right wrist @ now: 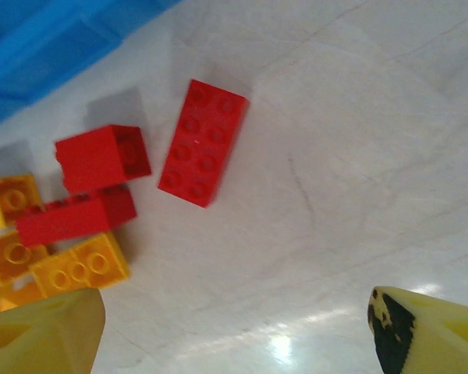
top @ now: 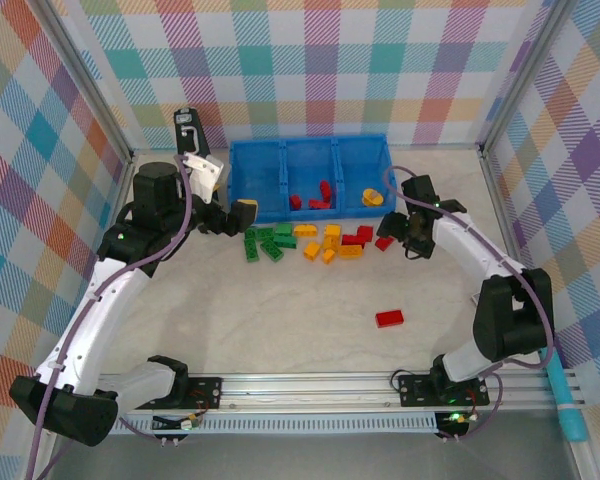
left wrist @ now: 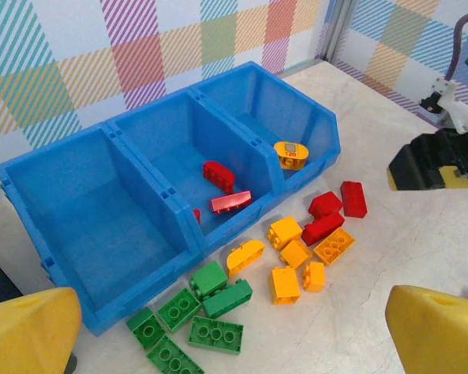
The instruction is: Sort the legos into containers by color
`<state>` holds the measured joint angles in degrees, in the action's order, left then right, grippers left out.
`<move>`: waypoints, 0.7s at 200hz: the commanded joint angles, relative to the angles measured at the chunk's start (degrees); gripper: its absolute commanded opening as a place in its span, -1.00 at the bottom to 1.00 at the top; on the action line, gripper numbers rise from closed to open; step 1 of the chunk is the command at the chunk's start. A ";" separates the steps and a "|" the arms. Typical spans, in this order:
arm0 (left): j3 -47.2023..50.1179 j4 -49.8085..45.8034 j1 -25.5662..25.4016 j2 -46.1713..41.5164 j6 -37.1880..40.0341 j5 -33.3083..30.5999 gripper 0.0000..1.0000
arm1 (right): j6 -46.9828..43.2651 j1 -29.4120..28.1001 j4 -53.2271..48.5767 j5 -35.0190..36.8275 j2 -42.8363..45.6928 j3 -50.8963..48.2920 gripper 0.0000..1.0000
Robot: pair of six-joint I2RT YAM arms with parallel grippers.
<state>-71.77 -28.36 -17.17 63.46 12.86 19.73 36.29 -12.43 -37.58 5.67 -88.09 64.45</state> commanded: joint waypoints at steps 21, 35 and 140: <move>-0.37 1.28 -0.06 -1.19 -0.62 0.50 1.00 | 13.65 2.41 11.94 -5.38 -6.00 -1.72 0.76; -0.31 1.18 -0.06 -1.18 -0.47 0.40 1.00 | 14.72 2.38 12.44 -5.08 -8.20 -1.05 0.76; -0.01 1.29 -0.06 0.34 -0.13 0.06 1.00 | 8.37 2.28 8.39 -0.18 -17.95 4.99 0.64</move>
<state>-71.77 -28.36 -17.17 63.55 12.88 19.62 47.99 -10.02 -27.59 4.51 -103.98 66.76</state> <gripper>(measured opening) 0.999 0.833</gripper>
